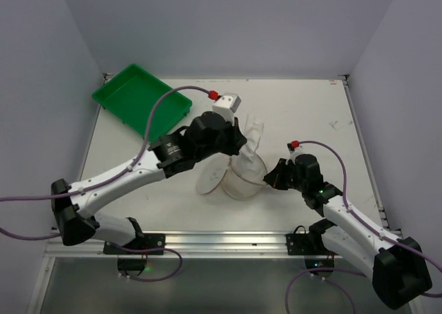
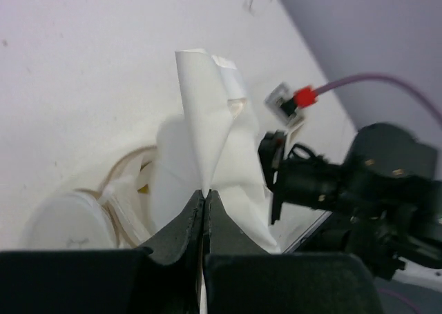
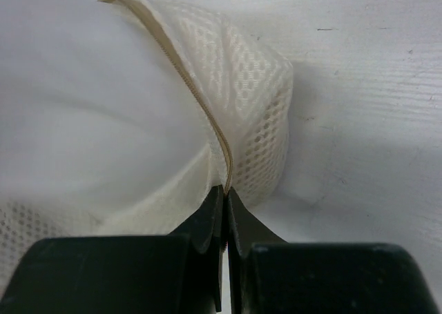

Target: Unzip the laundry bag and remove the bra

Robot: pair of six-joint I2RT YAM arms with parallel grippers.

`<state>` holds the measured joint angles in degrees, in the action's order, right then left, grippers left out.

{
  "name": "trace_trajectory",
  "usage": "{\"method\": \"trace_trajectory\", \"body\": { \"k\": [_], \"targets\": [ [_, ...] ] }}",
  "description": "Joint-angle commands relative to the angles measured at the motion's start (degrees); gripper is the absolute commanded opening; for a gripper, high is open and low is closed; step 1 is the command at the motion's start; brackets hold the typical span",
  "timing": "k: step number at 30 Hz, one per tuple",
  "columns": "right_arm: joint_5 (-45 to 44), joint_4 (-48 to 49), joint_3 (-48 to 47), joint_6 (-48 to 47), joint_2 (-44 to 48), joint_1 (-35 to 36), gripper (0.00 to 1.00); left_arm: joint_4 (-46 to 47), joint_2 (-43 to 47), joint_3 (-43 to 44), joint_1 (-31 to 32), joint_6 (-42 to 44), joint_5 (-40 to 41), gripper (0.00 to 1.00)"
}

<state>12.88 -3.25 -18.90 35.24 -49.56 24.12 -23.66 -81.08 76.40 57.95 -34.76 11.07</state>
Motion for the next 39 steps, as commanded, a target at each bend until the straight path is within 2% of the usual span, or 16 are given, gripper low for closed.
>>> {"method": "trace_trajectory", "body": {
  "k": [1,7,14,20,25,28,32,39],
  "targets": [
    [-1.55,1.31,0.26,0.18,-0.62,0.23,0.0,5.9,7.15,4.19,-2.14,2.68,4.4,0.0],
    [-2.34,-0.71,-0.35,-1.05,-0.1,0.23,0.0,14.78,12.52,5.42,-6.35,-0.04,8.0,0.0],
    [-1.64,-1.85,0.0,-1.49,1.4,0.23,0.0,5.22,6.12,22.71,-20.06,7.07,10.9,0.0],
    [1.44,-2.2,-1.23,-1.49,1.92,0.23,0.0,-0.51,0.41,31.26,-31.31,11.99,13.01,0.0],
    [1.44,-2.55,-2.2,-2.46,1.57,0.23,0.0,-0.68,-2.85,31.53,-41.49,11.83,10.9,0.0],
    [1.7,-2.64,-2.55,-2.99,0.78,0.23,0.0,0.54,-4.26,30.22,-45.19,10.51,10.2,0.0],
    [2.06,-1.86,-2.55,-2.99,0.34,0.23,0.0,3.96,-4.96,25.83,-48.19,7.87,9.49,0.0],
    [2.14,-2.03,-3.16,-3.95,-0.71,0.23,0.0,7.22,-4.0,20.46,-49.08,3.4,11.86,0.0]
  ]
}}
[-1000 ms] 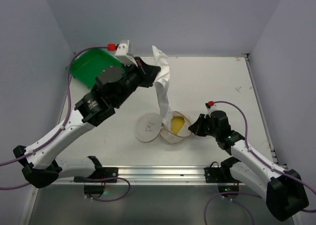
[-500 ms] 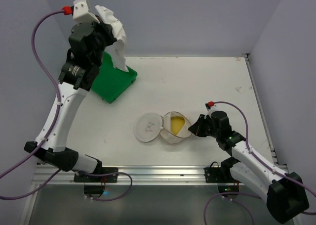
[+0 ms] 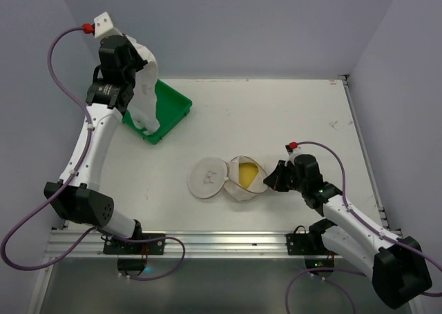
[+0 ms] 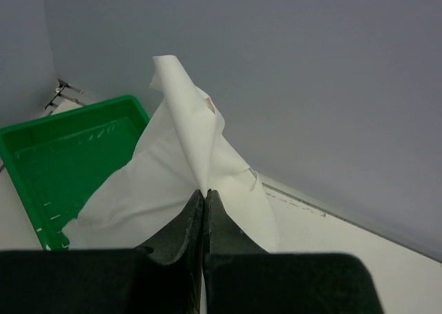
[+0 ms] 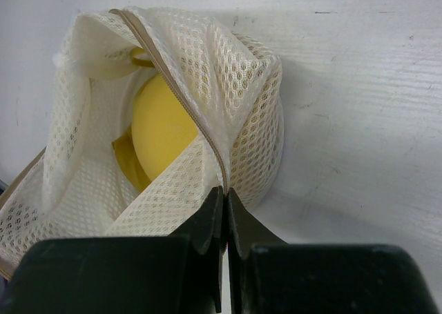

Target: Unzip the laundry bag and remove the bra

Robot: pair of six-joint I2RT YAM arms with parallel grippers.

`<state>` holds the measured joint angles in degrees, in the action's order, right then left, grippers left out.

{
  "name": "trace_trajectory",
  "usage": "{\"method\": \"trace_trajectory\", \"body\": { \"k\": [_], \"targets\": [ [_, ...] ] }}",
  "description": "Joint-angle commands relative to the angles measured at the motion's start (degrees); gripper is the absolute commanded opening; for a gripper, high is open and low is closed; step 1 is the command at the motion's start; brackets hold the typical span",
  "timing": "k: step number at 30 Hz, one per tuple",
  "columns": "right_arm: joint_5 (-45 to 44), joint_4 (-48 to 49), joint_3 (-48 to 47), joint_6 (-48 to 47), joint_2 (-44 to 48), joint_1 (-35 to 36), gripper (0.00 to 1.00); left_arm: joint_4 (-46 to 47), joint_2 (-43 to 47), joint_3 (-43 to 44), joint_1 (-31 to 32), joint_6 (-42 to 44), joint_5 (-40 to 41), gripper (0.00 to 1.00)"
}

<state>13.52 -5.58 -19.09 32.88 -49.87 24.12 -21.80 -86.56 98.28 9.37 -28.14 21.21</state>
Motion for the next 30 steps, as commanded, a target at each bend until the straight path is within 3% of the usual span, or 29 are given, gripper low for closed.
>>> {"method": "trace_trajectory", "body": {
  "k": [1,10,24,30],
  "targets": [
    [1.16,0.05,-3.14,-1.68,-0.41,0.23,0.0,6.15,1.75,-3.51,-0.49,-3.76,2.51,0.0],
    [-0.16,-0.74,-3.67,-2.65,-0.58,0.23,0.0,12.99,-3.34,-9.05,-4.44,-6.66,5.51,0.0],
    [1.51,-1.8,-5.43,-5.11,-0.94,0.23,0.0,31.46,-24.35,-8.8,-14.02,-12.46,-7.06,0.0],
    [2.13,-1.36,-4.9,-5.02,-0.14,0.23,0.0,46.65,-21.9,-23.11,-15.17,-17.38,-10.66,0.0]
  ]
}}
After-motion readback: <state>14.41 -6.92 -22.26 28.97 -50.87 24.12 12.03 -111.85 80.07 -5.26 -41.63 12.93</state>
